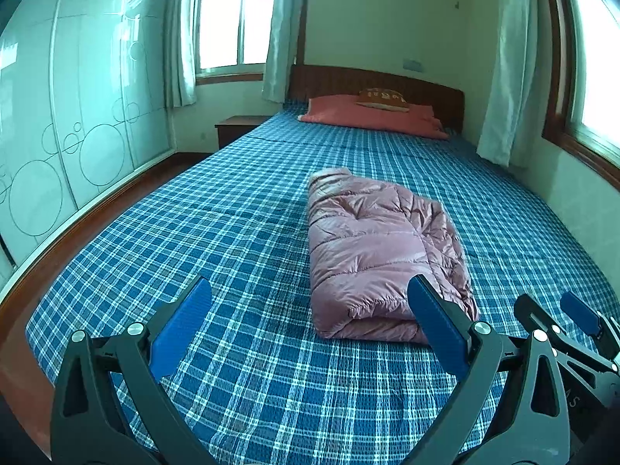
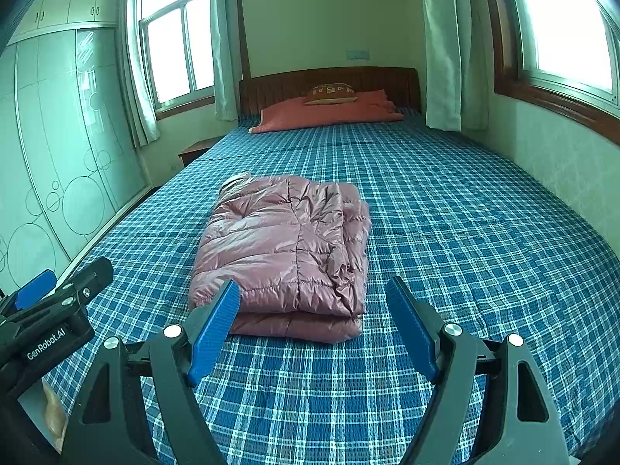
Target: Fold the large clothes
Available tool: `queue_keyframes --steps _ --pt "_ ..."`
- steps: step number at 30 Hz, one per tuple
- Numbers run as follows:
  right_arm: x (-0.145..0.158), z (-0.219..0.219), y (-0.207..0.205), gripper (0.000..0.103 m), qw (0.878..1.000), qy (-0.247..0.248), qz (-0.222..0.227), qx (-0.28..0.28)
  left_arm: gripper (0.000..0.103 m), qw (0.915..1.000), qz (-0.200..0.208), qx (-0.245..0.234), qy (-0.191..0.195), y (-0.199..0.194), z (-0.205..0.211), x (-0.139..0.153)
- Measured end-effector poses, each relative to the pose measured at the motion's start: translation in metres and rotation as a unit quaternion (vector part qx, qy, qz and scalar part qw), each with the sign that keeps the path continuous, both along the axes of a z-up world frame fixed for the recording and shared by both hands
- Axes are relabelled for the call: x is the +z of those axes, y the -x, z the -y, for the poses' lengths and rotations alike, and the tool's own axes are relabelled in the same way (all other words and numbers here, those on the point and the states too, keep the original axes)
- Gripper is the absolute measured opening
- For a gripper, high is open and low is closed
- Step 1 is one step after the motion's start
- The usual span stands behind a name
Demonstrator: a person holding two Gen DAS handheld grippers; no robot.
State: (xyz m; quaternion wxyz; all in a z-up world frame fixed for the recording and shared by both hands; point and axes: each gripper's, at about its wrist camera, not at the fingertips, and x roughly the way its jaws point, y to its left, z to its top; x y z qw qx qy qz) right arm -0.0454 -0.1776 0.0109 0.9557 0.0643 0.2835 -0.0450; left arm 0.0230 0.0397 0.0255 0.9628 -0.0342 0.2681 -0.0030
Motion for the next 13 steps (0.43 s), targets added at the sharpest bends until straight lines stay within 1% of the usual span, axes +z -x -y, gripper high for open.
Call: queue_keyframes --steps 3,7,10,12,13 --pt "-0.002 0.001 -0.002 0.077 1.000 -0.002 -0.001 0.001 0.101 1.0000 0.002 -0.003 -0.007 -0.003 0.000 -0.001" --pt "-0.006 0.002 -0.005 0.077 1.000 -0.002 -0.004 0.002 0.101 1.0000 -0.001 0.001 -0.004 -0.011 -0.003 -0.006" --pt "-0.011 0.007 -0.009 0.077 1.000 -0.002 -0.007 -0.001 0.101 0.9999 -0.012 0.000 -0.004 -0.024 -0.008 -0.017" --pt "-0.018 0.013 -0.014 0.077 1.000 -0.005 -0.010 -0.006 0.101 0.9995 -0.026 0.005 -0.017 -0.036 -0.011 -0.029" --pt "-0.023 0.018 -0.017 0.079 1.000 -0.005 -0.013 -0.010 0.101 0.9991 -0.035 0.007 -0.023 -0.042 -0.012 -0.035"
